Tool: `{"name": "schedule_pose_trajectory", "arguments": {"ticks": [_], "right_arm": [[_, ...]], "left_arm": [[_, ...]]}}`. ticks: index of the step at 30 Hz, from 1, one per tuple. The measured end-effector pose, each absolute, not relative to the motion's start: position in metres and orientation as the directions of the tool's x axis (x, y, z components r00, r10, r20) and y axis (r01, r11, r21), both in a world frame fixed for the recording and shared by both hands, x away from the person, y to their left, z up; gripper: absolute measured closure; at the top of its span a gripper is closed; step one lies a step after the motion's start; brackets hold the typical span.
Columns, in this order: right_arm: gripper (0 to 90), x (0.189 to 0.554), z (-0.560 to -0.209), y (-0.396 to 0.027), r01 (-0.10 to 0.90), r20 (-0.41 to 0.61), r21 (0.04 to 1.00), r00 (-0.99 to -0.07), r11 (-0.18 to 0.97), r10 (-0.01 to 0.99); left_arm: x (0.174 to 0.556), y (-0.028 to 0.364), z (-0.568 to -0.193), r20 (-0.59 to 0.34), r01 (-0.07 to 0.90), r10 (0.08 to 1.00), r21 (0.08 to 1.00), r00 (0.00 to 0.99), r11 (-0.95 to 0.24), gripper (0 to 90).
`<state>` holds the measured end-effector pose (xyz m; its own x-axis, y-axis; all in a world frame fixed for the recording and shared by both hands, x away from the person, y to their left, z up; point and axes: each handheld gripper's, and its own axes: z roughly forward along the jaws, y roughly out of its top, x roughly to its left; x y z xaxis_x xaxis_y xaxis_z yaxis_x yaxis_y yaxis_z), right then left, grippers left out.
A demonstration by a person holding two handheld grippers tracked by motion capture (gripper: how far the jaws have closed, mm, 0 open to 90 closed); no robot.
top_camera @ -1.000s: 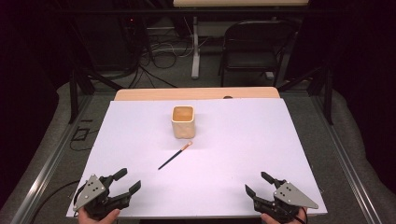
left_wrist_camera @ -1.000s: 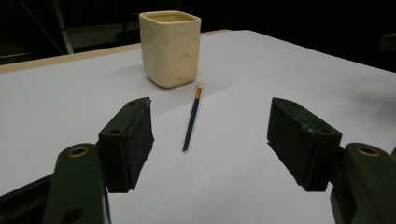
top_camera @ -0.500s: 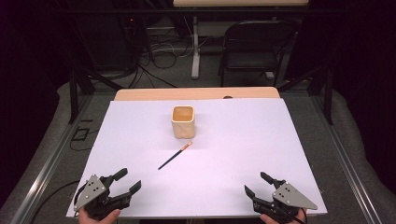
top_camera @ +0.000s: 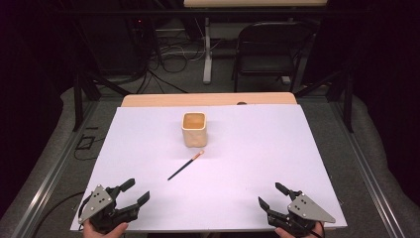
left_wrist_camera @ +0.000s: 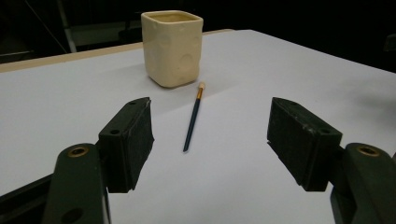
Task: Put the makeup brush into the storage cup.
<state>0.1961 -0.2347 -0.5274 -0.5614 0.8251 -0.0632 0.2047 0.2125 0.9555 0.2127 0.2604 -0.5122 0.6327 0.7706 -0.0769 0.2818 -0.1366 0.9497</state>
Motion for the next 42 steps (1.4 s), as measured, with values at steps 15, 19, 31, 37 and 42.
{"name": "schedule_pose_trajectory", "arguments": {"ticks": [15, 19, 31, 37, 42], "right_arm": [[29.2, 0.196, -0.528, -0.238, 0.211, -0.050, 0.957, -0.552, 0.197, 0.832], [29.2, 0.196, -0.527, -0.236, 0.208, -0.052, 0.958, -0.554, 0.199, 0.831], [29.2, 0.196, -0.527, -0.236, 0.211, -0.053, 0.957, -0.550, 0.200, 0.833], [29.2, 0.195, -0.527, -0.236, 0.212, -0.051, 0.957, -0.548, 0.197, 0.835], [29.2, 0.194, -0.527, -0.237, 0.215, -0.052, 0.956, -0.549, 0.201, 0.834]], "left_arm": [[0.225, 0.258, -0.497, -0.071, 0.316, 0.768, 0.932, 0.637, -0.175, 31.7], [0.230, 0.256, -0.490, -0.056, 0.332, 0.766, 0.920, 0.641, -0.210, 31.7], [0.248, 0.238, -0.471, 0.006, 0.359, 0.738, 0.871, 0.675, -0.335, 31.7], [0.258, 0.231, -0.468, 0.012, 0.383, 0.734, 0.848, 0.679, -0.367, 33.2], [0.264, 0.229, -0.466, -0.007, 0.406, 0.727, 0.834, 0.686, -0.375, 34.6]]}}
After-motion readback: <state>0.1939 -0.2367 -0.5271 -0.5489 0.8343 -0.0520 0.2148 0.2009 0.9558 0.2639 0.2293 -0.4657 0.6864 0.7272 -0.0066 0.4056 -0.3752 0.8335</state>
